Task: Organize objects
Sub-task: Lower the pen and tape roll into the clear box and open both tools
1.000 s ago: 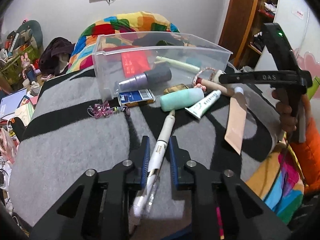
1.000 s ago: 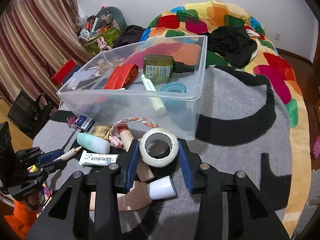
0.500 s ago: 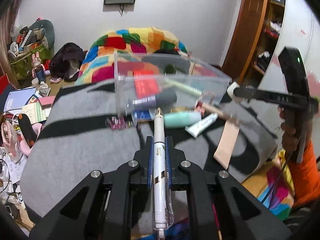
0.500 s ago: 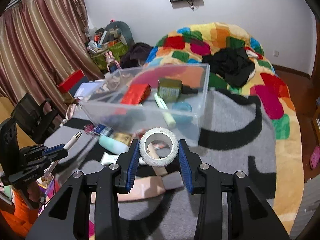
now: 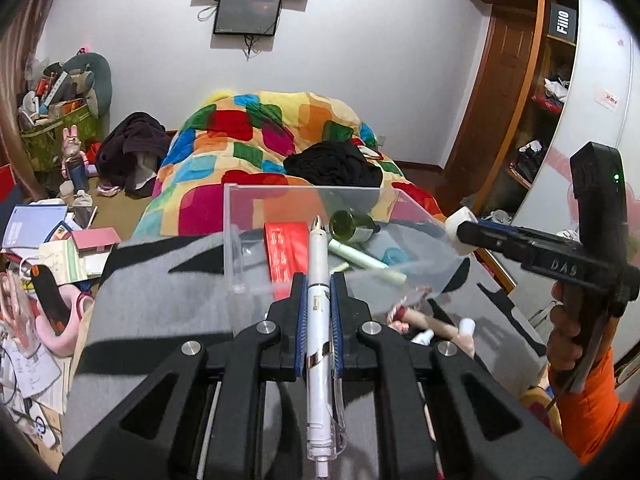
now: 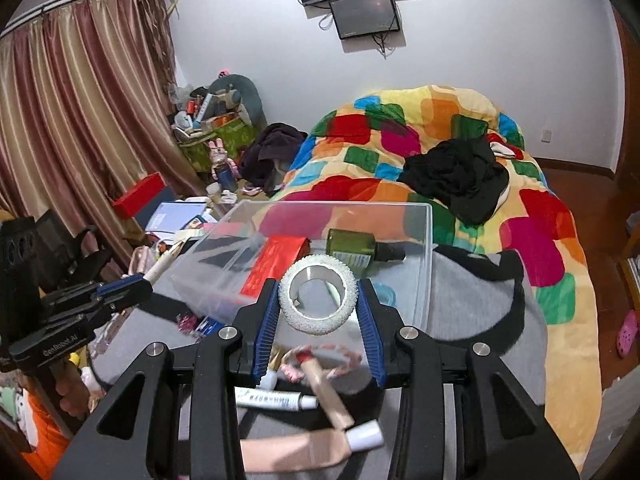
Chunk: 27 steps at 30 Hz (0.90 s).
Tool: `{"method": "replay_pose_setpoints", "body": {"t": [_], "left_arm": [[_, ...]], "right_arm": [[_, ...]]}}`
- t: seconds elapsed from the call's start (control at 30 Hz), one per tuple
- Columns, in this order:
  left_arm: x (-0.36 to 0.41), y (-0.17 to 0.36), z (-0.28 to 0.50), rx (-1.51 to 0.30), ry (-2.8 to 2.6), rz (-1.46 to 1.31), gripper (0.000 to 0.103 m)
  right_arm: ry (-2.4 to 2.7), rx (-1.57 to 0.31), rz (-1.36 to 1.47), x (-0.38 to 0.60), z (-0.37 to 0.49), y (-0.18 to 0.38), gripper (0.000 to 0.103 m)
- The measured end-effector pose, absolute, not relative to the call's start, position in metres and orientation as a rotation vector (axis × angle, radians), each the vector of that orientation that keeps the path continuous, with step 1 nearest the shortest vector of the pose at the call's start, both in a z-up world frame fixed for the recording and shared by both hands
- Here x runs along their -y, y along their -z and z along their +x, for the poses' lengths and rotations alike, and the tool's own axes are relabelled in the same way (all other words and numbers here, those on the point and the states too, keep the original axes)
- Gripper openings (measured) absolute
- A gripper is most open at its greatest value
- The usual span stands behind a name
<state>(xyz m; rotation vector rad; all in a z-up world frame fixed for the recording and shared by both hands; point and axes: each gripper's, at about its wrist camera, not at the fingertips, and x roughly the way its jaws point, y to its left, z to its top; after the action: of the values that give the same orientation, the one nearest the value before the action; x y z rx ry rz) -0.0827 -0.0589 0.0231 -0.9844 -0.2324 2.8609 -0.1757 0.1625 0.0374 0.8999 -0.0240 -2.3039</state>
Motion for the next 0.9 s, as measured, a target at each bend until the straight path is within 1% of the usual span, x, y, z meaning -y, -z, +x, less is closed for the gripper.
{"method": "replay_pose_setpoints", "body": {"t": [0.13,0.27,0.47,0.7,0.83,0.9], "left_arm": [[0.063,-0.023,-0.111,0.225,-2.845,-1.057,0.010],[0.069,-0.013,-0.140,0.263,-2.801,-1.157,0.010],[0.072,0.002,-0.167,0.260,-2.788,-1.262,0.010],[0.070,0.010,-0.179,0.258,-2.773,-1.299,0.010],[0.069,0.007,-0.178,0.243,-2.775,-1.286,0.010],[0.068,0.002,-0.173,0.233,-2.786,-1.260,0.010]], "right_arm": [[2.314,-0.006,0.942,-0.152,-0.192,-0.032,0.035],[2.291,-0.034,1.028,-0.142,-0.214,-0.018,0.035],[2.254,-0.094,1.110,-0.126,-0.233,0.000,0.035],[2.234,-0.179,1.130,-0.107,-0.232,0.011,0.036],[2.234,-0.206,1.111,-0.101,-0.228,0.009,0.036],[2.232,-0.223,1.094,-0.101,-0.223,0.005,0.039]]}}
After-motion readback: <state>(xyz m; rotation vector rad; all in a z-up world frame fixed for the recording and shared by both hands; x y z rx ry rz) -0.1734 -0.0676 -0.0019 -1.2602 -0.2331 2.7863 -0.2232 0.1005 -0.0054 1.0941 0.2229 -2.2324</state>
